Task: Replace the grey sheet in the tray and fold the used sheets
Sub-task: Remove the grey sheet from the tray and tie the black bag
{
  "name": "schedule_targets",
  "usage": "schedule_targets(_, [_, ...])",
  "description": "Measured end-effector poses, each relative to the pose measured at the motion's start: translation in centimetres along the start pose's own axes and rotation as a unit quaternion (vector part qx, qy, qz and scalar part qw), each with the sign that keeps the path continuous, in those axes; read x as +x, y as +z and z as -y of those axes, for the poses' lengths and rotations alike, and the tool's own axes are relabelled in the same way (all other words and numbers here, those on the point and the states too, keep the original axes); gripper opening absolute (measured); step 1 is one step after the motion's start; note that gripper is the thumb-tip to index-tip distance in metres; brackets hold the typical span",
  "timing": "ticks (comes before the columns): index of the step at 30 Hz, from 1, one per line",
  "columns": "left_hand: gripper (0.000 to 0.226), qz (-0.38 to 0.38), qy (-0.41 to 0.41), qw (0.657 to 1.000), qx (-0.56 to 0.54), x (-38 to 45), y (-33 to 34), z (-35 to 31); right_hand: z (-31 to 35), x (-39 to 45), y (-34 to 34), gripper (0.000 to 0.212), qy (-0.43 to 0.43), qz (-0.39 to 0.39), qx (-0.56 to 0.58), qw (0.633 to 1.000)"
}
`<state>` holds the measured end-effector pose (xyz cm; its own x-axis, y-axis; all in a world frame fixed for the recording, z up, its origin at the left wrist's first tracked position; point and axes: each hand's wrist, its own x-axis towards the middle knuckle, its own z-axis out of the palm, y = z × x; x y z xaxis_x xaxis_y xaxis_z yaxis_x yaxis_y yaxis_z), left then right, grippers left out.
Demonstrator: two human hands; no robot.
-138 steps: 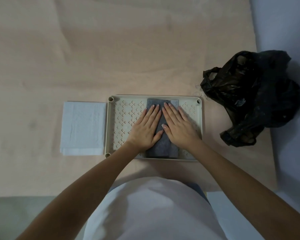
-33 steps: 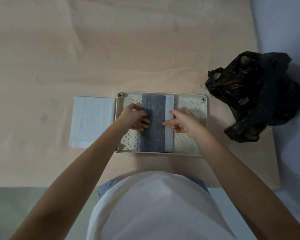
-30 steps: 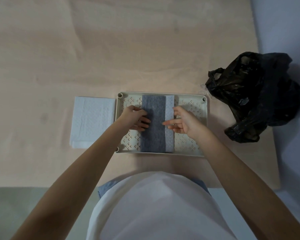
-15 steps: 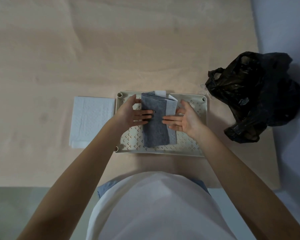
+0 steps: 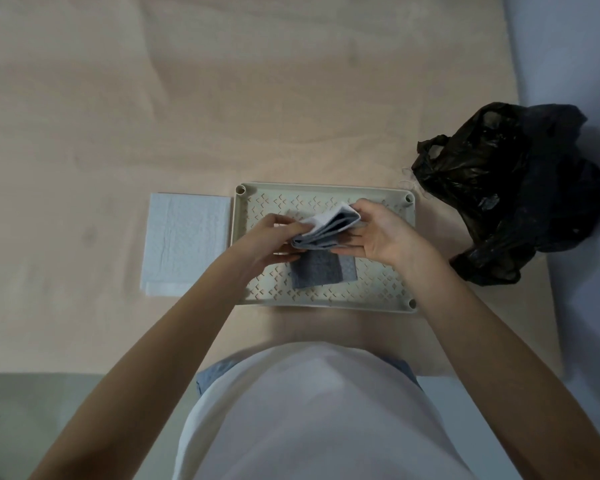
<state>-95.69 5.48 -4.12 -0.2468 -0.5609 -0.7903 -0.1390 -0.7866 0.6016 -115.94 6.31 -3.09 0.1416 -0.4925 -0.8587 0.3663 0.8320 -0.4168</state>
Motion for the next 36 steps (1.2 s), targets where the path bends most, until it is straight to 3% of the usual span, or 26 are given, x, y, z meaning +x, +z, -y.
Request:
schedule_targets(3, [0.047, -0.001, 0.034, 0.999, -0.035, -0.6, 0.7, 1.6, 0.0, -0.2, 0.1, 0.033, 0.004, -0.030, -0.015, 0.999])
schedule_targets(7, [0.036, -0.009, 0.066, 0.998, 0.008, -1.0, 1.4, 3.1, -1.0, -0.1, 0.2, 0.056, -0.040, -0.075, -0.198, 0.977])
schedule_targets(12, [0.012, -0.083, 0.140, 0.985, 0.057, -0.4, 1.7, 4.6, -2.7, 0.2, -0.4, 0.083, -0.093, -0.111, -0.332, 0.932])
schedule_targets(15, [0.022, -0.098, 0.215, 0.962, 0.135, 0.3, 1.5, 5.5, -4.1, 0.5, -0.5, 0.085, -0.160, -0.098, -0.324, 0.927])
schedule_targets(21, [0.037, -0.070, 0.276, 0.942, 0.177, 2.3, 0.1, 2.9, -4.4, 1.8, 0.5, 0.083, -0.263, -0.123, -0.285, 0.914])
schedule_targets(26, [0.043, -0.052, 0.252, 0.934, 0.247, 3.5, -1.1, 1.5, -4.5, 2.6, 0.3, 0.071, -0.278, -0.110, -0.254, 0.920])
schedule_targets(30, [0.044, -0.078, 0.255, 0.913, 0.307, 3.4, -0.5, 1.2, -4.8, 2.9, -0.5, 0.069, -0.283, -0.100, -0.273, 0.914])
schedule_targets(32, [0.045, -0.125, 0.272, 0.866, 0.401, 3.2, -0.2, 1.3, -4.7, 3.0, -0.3, 0.065, -0.299, -0.133, -0.320, 0.889])
schedule_targets(34, [0.045, -0.203, 0.307, 0.759, 0.537, 2.9, -0.1, 1.7, -4.7, 3.2, 0.0, 0.062, -0.330, -0.160, -0.389, 0.845])
schedule_targets(36, [0.045, -0.229, 0.363, 0.663, 0.613, 2.7, -0.2, 2.2, -4.8, 3.3, 0.0, 0.060, -0.355, -0.167, -0.440, 0.808])
